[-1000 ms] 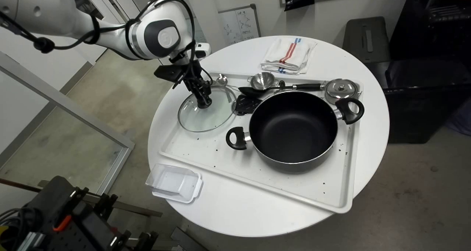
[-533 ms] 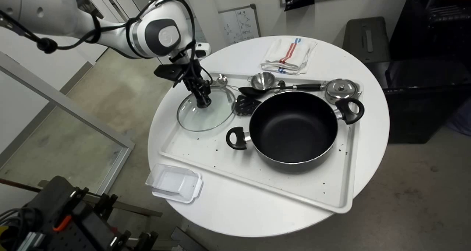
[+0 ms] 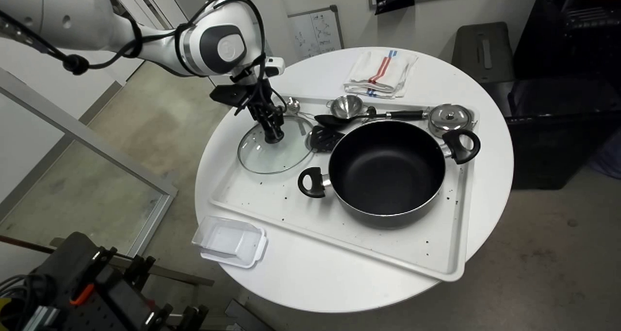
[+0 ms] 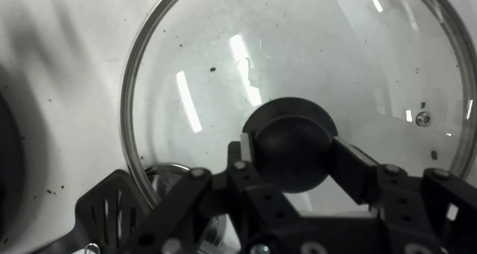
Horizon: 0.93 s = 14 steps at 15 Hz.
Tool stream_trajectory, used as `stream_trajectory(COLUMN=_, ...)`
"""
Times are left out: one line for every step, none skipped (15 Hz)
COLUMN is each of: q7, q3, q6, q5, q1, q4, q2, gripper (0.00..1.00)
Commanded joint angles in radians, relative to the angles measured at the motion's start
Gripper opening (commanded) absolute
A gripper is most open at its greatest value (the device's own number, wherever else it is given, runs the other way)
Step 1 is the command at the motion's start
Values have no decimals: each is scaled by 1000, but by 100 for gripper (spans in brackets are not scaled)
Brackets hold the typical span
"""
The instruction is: Remove the lid from the pot
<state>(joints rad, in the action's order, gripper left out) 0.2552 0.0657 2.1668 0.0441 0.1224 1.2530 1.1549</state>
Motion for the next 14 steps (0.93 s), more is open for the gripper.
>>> stream_trajectory(q7=-16, q3=-1, q6=-49, q5=2, q1=-11, q4=-78, q2=43, gripper=26)
stream_trajectory(q7=-16, q3=0, q6=-53, q5=2, q1=-13, q4=-85, q2=50, gripper=26)
stream_trajectory(q7=-15, q3=0, q6=-59, q5=2, q1=-14, q4=-93, q2=56, gripper=43)
stream_trajectory(q7=-16, q3=0, q6=-61, q5=3, q1=-15, q4=-98, q2=60, gripper=66)
stream_trajectory(q7=-16, q3=0, q6=-63, q5=3, q1=-14, q4=-100, q2=61, gripper=78)
stream_trajectory(q7=-16, q3=-1, q6=-70, q5=2, q1=-15, q4=-106, q2=62, gripper=84)
stream_trajectory(q7=-15, q3=-1, q6=-78, q5=2, q1=-14, q4=-112, q2=64, gripper=92)
stream_trajectory(q7=-16, q3=-1, q6=-83, q5=2, q1=-15, q4=-117, q2=64, gripper=98)
stream_trajectory(q7=-17, q3=-3, q6=-88, q5=2, q1=-15, q4=-117, q2=61, gripper=100)
stream_trajectory(q7=-15, q3=-2, q6=-92, q5=2, q1=-13, q4=-117, q2=57, gripper=100)
stream_trajectory(q7=-16, q3=-3, q6=-94, q5=2, q1=-13, q4=-109, q2=48, gripper=100)
stream_trajectory(q7=-16, q3=-4, q6=-96, q5=2, q1=-12, q4=-103, q2=39, gripper=100)
stream_trajectory(q7=-17, q3=-4, q6=-98, q5=3, q1=-10, q4=-95, q2=31, gripper=100)
stream_trajectory(q7=-17, q3=-2, q6=-100, q5=7, q1=-6, q4=-78, q2=15, gripper=100)
